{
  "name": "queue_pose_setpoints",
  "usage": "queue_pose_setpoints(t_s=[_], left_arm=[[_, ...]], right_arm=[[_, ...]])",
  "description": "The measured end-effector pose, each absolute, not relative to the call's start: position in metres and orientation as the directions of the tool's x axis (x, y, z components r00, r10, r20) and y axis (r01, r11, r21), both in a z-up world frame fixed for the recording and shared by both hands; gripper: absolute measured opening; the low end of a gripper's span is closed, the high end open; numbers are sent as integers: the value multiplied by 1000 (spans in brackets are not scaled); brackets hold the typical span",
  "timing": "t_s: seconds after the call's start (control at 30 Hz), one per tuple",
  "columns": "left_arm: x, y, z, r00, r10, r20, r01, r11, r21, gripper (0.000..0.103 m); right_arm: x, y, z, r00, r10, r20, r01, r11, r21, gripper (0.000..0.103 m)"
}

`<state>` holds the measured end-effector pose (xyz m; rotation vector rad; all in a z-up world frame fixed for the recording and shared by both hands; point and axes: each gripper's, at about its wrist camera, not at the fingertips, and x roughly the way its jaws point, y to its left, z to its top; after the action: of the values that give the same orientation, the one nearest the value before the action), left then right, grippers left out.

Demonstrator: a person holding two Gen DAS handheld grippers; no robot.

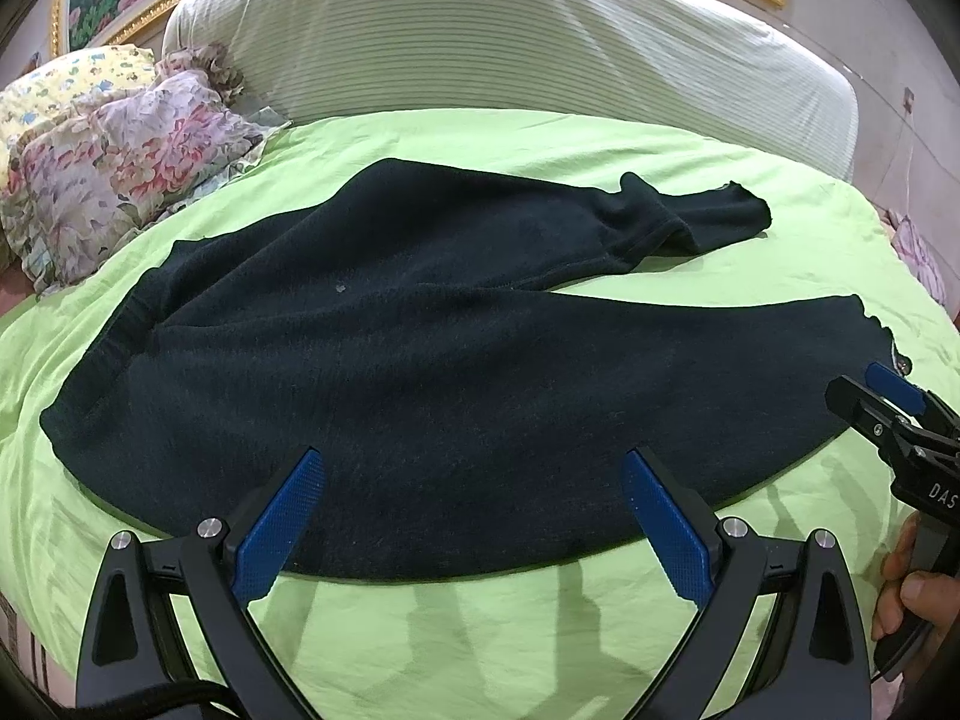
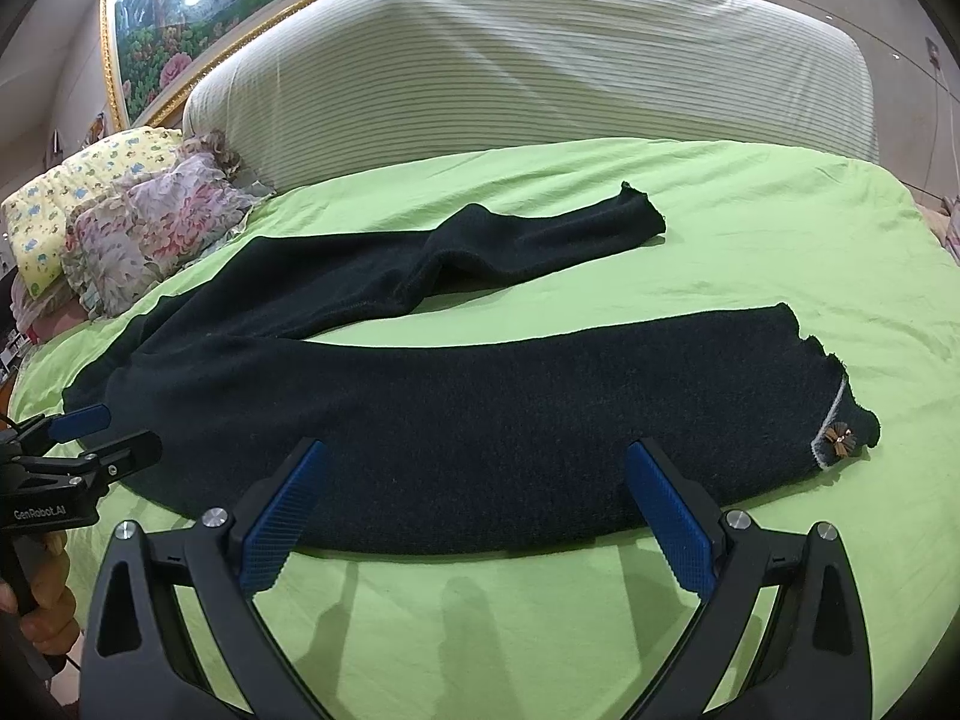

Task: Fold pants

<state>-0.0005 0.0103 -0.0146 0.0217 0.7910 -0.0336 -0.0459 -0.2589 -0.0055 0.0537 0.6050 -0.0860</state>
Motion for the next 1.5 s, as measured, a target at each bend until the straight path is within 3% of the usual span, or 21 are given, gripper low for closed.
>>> queue_pose_setpoints(t_s=[1.5], left_arm=[[5,11,-16,690,-36,-723,36,999,-15,100]], right_arm=[[-44,-258,-6,815,-66,-575,99,995,26,99]])
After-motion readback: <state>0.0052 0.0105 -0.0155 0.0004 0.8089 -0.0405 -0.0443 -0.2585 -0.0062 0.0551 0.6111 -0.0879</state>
